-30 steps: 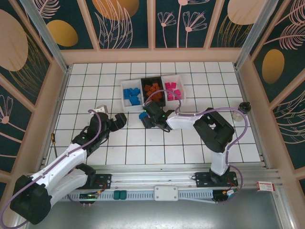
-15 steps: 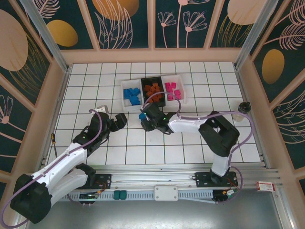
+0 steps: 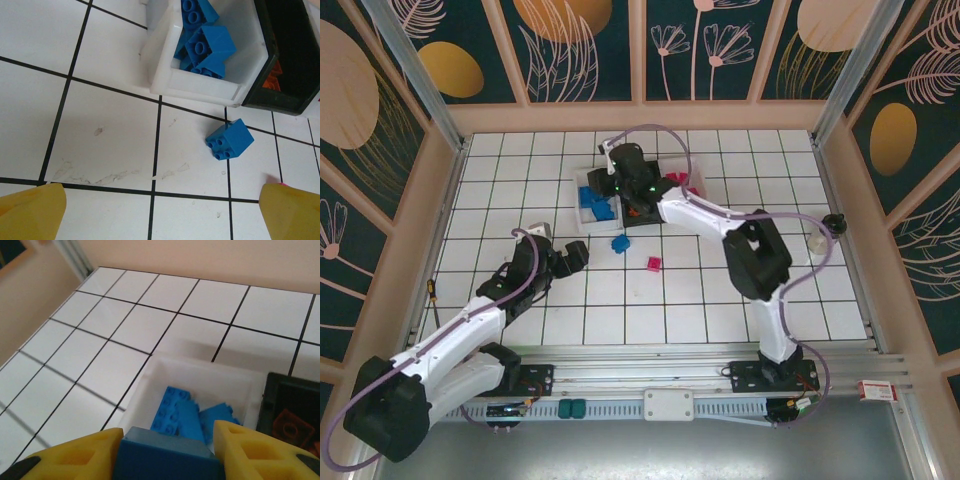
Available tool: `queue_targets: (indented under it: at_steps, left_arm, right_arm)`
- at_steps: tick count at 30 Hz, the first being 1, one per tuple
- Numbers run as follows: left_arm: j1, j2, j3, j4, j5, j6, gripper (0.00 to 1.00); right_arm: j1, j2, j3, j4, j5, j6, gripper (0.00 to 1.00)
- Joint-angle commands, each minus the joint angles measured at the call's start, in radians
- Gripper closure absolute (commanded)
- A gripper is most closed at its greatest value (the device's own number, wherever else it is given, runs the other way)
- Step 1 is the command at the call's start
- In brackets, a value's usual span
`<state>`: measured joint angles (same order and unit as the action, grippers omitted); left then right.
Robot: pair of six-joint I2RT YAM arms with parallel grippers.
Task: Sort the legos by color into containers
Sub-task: Place the lego in the container, then pick up the lego from the center of the table.
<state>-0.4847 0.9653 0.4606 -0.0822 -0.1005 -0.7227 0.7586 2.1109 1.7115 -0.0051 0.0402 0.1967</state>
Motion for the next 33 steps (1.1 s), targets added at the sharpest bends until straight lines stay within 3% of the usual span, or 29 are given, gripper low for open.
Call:
queue_targets:
  at_steps: [1, 3, 6, 9, 13, 20, 24, 33]
  left_arm:
    - [-0.002, 0.018, -0.005, 0.017, 0.049, 0.027, 0.02]
    - [-0.002, 0.033, -0.007, 0.034, 0.075, 0.035, 0.02]
    - [-0.013, 0.059, -0.006, 0.057, 0.080, 0.042, 0.02]
    - [-0.059, 0.097, 0.017, 0.073, 0.045, 0.050, 0.01]
    - [-0.151, 0.207, 0.092, 0.068, -0.055, 0.066, 0.01]
    - [-0.204, 0.390, 0.228, 0.078, -0.124, 0.156, 0.02]
    - [-0.235, 0.526, 0.327, 0.046, -0.157, 0.203, 0.08]
    - [-0.294, 0.735, 0.463, 0.004, -0.278, 0.247, 0.25]
  right_arm:
    - [-0.016, 0.103, 0.125, -0.074, 0.020, 0.034, 0.68]
    - [-0.022, 0.156, 0.210, -0.114, 0.018, 0.043, 0.64]
    - [-0.024, 0.195, 0.281, -0.146, 0.005, 0.045, 0.45]
    - [-0.024, 0.144, 0.247, -0.116, -0.007, 0.052, 0.40]
    - [-0.024, -0.044, 0.023, 0.016, -0.010, 0.065, 0.39]
    - [-0.033, -0.380, -0.449, 0.182, 0.012, 0.104, 0.38]
    - [-0.047, -0.544, -0.653, 0.219, 0.036, 0.128, 0.38]
    - [-0.088, -0.773, -0.836, 0.232, 0.047, 0.159, 0.37]
